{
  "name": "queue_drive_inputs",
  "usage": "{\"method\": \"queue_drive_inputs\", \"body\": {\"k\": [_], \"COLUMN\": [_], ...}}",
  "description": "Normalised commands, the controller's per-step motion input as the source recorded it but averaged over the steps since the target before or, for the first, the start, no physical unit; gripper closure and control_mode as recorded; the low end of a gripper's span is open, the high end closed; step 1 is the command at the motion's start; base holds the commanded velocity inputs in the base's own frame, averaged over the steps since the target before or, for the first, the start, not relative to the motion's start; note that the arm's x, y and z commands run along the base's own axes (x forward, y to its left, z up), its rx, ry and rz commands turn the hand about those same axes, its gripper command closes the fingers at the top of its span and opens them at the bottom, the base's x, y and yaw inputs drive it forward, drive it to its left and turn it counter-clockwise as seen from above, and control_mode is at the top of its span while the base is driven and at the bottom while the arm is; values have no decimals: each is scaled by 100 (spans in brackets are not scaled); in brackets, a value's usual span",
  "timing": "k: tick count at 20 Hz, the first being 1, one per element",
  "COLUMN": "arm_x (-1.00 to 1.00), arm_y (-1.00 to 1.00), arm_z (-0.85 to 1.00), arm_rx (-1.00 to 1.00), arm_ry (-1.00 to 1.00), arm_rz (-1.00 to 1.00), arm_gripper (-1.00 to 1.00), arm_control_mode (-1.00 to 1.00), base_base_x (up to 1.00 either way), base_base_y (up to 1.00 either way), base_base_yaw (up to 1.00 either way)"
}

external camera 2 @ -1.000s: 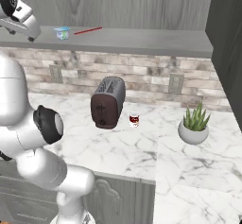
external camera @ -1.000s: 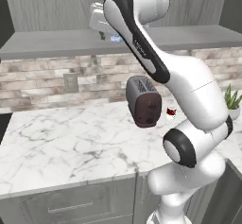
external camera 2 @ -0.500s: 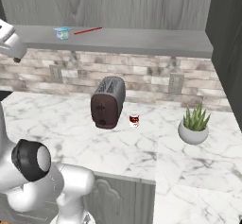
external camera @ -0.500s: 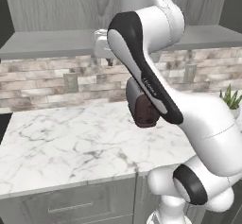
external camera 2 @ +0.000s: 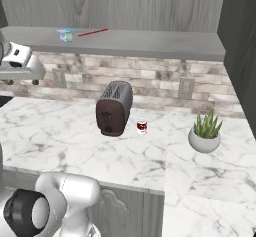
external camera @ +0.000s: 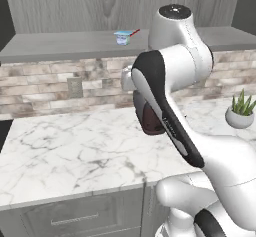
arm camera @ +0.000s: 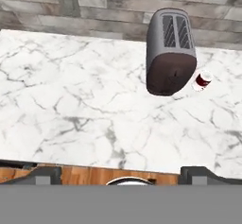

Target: Pick the yogurt and honey bottle from the counter and place them in the cabinets closest to them.

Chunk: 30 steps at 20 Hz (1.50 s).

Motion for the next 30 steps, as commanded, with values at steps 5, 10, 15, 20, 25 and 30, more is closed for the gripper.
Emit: {"method": "queue_drive_inputs", "body": {"k": [5, 10, 15, 20, 25, 30], "arm_x": [-10, -28, -34, 0, 0, 0], "arm_y": [-54, -34, -32, 0, 0, 0], "arm_z": [-46, -48, -28, 0, 0, 0], "arm_rx": [-11, -17, -9, 0, 0, 0], "arm_ry": [-13, -16, -26, 0, 0, 0], "arm_rz": [26, 29, 18, 0, 0, 0], "arm_gripper": [-100, -100, -100, -100, -100, -100], "arm_control_mode": [-100, -100, -100, -100, 100, 100], "base_base_x": [0, 0, 0, 0, -12, -55], "base_base_y": [0, 0, 0, 0, 0, 0], "base_base_yaw": [0, 0, 0, 0, 0, -1]}}
